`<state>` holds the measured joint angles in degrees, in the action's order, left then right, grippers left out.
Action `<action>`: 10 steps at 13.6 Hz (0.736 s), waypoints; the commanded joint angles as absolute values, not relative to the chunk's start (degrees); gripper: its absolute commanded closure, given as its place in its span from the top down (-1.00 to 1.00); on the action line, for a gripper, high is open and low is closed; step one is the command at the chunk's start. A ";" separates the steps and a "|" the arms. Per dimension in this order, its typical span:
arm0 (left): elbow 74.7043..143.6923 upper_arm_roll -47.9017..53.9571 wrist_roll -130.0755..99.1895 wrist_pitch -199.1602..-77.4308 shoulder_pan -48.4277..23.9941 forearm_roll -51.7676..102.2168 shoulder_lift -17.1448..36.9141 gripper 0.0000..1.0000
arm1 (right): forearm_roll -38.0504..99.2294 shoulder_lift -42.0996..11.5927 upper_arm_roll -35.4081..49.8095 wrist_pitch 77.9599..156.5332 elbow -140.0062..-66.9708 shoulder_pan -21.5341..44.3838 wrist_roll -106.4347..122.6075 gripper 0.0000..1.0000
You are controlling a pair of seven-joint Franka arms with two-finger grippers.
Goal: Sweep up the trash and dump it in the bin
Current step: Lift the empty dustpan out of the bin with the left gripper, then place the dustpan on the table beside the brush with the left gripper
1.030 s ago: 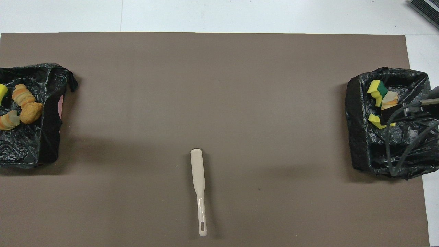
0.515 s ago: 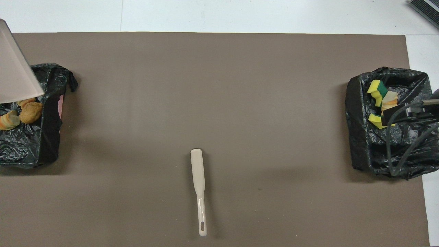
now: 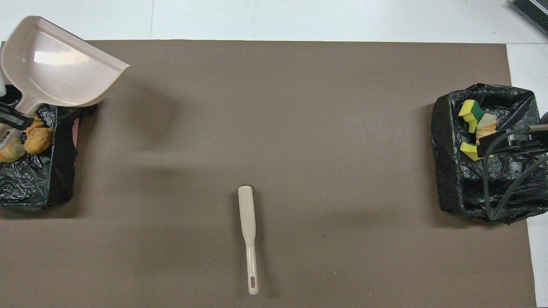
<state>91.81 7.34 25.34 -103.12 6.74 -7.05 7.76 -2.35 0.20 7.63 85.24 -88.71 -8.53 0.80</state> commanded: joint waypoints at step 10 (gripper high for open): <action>98.00 6.42 -18.11 -121.45 -24.86 0.35 16.94 -1.00 | -2.46 1.58 8.09 84.73 -90.18 -9.14 0.09 1.00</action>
